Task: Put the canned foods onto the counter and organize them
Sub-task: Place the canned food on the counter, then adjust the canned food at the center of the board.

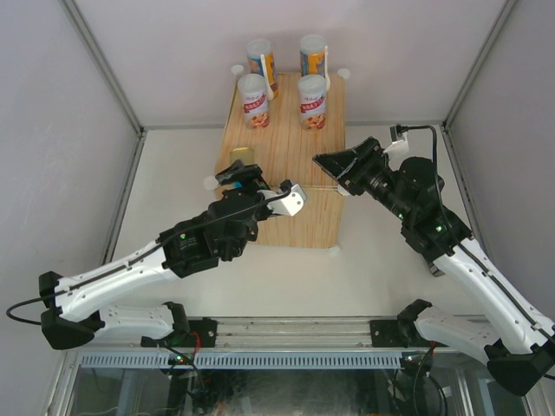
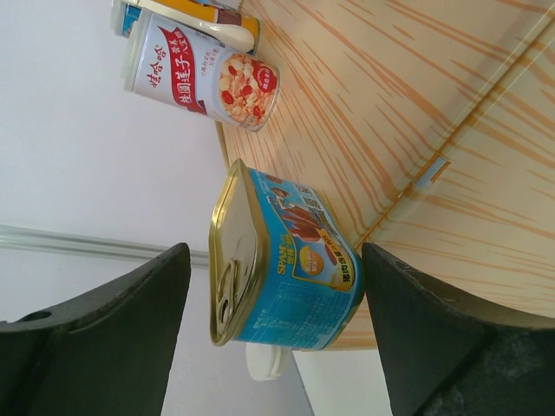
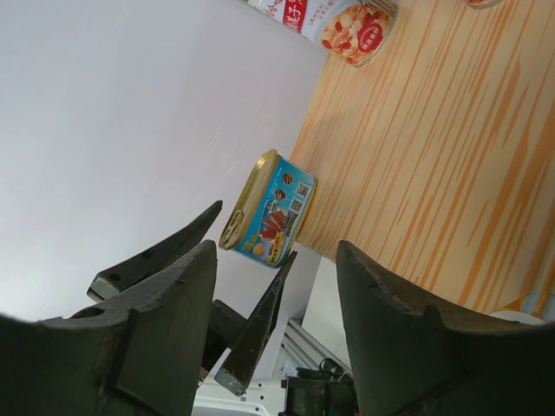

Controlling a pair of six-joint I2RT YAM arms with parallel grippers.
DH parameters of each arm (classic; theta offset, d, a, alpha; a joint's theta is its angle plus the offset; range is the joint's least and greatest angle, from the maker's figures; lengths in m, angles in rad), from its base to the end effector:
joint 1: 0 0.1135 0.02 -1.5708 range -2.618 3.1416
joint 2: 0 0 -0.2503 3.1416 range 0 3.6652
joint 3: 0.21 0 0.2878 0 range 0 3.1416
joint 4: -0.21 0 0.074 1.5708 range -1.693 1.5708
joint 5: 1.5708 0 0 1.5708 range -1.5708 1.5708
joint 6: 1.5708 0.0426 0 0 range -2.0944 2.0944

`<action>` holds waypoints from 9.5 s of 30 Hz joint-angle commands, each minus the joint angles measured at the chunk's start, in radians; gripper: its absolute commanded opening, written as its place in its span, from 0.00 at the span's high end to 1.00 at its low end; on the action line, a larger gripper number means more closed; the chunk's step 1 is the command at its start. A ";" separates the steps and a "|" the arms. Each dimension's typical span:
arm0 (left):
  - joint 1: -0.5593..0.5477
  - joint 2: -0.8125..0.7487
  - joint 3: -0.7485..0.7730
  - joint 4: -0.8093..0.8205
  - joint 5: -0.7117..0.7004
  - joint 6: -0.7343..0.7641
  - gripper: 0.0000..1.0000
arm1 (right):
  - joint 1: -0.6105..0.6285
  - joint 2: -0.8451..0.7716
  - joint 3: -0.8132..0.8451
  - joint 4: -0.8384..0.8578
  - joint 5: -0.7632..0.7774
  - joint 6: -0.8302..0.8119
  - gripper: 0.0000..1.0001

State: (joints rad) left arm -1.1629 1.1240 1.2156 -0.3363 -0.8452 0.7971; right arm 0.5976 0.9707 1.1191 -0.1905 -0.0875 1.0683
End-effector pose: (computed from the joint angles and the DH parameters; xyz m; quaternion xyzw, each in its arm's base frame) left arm 0.1427 -0.2498 0.3999 0.4563 0.6100 0.2157 0.6108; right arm 0.2166 0.1519 0.4161 0.1387 0.7083 0.5328 0.4417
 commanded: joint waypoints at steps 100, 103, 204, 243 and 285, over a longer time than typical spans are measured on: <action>0.091 -0.232 0.108 -0.024 0.145 -0.514 0.45 | 0.014 0.111 0.203 -0.115 -0.027 -0.141 0.44; 0.094 -0.249 0.109 -0.066 0.173 -0.576 0.53 | 0.019 0.125 0.219 -0.124 -0.024 -0.156 0.45; 0.501 -0.170 -0.106 0.097 0.671 -0.931 0.93 | 0.086 0.266 0.430 -0.299 0.197 -0.399 0.48; 0.521 -0.147 -0.125 0.154 0.733 -0.962 0.94 | 0.125 0.240 0.427 -0.322 0.269 -0.396 0.48; 0.519 -0.295 -0.120 0.122 0.746 -1.030 0.20 | -0.096 -0.140 0.164 -0.595 0.437 -0.451 0.15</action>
State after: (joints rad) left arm -0.6479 0.8410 1.1004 -0.2493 -0.1188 -0.2195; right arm 0.5755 0.8940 1.3170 -0.7231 0.3138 0.6380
